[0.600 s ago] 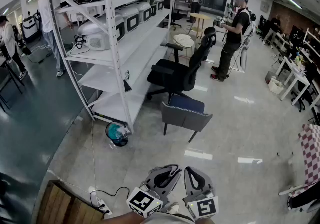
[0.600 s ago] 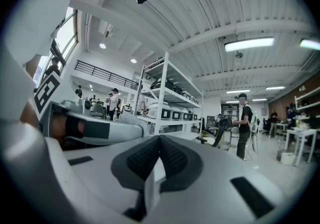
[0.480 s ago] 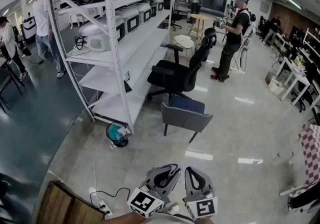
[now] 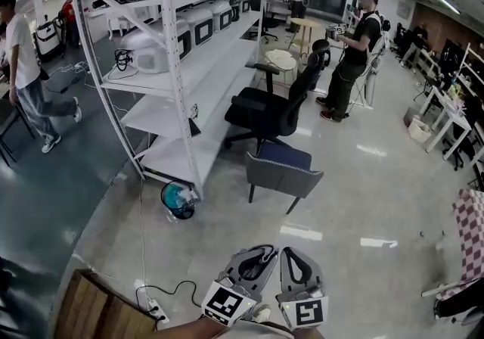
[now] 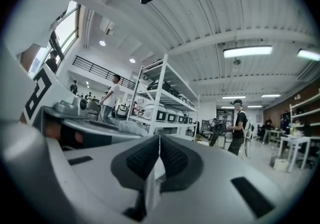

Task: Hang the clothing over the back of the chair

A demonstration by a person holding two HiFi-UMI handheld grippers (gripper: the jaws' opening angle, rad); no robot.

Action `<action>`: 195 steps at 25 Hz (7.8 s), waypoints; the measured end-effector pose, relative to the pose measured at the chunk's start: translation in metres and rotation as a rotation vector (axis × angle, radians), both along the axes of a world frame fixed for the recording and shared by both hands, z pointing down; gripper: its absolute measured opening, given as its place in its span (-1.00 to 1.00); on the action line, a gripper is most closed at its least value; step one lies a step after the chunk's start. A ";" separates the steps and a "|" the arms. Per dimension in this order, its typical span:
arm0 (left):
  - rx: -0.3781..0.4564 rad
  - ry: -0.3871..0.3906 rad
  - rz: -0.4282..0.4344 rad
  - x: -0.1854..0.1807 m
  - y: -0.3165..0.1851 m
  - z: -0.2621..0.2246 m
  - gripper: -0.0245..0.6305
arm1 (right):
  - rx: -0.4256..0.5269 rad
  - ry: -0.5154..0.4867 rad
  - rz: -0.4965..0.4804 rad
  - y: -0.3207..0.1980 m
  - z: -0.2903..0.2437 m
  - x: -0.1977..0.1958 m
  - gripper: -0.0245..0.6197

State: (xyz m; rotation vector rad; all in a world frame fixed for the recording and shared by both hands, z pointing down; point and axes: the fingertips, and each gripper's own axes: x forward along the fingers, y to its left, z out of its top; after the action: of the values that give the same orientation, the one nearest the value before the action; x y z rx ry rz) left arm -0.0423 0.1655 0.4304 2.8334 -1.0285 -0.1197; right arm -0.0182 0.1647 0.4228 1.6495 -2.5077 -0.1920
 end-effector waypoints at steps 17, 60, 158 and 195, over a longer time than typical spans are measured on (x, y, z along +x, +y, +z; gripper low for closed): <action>-0.033 0.040 0.003 0.064 0.011 0.005 -0.84 | -0.024 -0.029 -0.033 0.014 0.008 0.073 -0.87; -0.132 0.097 0.039 0.008 -0.149 0.039 -0.84 | -0.126 -0.023 -0.095 -0.140 0.044 0.003 -0.87; -0.004 -0.083 -0.044 0.164 -0.578 0.040 -0.84 | -0.193 -0.073 -0.070 -0.428 0.068 0.136 -0.87; -0.492 -0.471 0.214 0.177 -0.526 0.209 -0.19 | -0.216 -0.129 -0.102 -0.434 0.074 0.135 -0.87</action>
State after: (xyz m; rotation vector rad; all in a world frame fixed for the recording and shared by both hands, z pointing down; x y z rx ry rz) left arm 0.1345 -0.3605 0.6390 2.5252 -0.6807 0.7431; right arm 0.1168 -0.2692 0.4970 1.4966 -2.5992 0.1761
